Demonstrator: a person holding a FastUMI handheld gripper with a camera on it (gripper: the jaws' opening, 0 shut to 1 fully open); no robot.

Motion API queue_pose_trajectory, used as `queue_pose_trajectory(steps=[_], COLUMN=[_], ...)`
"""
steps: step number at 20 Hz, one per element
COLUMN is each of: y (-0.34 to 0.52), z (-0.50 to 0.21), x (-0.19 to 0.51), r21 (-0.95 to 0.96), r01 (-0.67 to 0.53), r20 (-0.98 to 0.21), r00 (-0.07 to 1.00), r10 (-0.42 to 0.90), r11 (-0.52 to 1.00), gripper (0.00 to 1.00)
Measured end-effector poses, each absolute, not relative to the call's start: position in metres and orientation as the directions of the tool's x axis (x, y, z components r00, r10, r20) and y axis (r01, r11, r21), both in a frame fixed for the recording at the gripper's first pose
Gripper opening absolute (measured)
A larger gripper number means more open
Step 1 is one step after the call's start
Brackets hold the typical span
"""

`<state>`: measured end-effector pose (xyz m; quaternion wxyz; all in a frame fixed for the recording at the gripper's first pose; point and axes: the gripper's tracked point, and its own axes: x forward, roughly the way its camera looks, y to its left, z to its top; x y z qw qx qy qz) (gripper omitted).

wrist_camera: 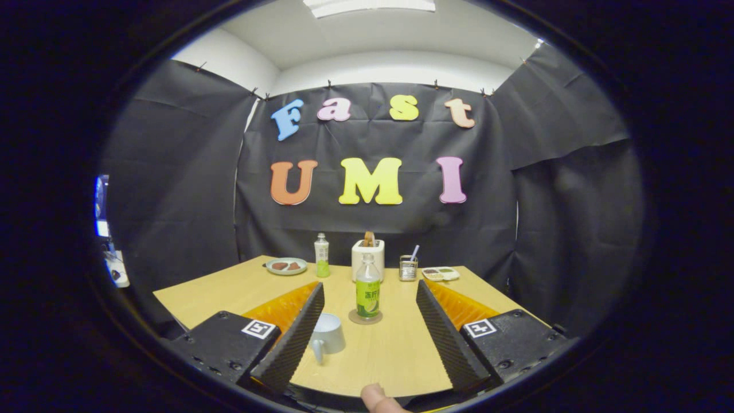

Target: Take the bottle from table, then pour the juice into the cup, finally place the bottle on the coaster

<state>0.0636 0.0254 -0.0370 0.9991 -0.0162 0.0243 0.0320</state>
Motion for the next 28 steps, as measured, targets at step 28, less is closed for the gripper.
queue_pose_trajectory(steps=[28], y=[0.047], z=[0.002], x=[0.007], r21=[-0.038], r01=[-0.024], r20=[-0.007], r00=[1.0], r10=[0.024], r11=[0.999], gripper=[1.0])
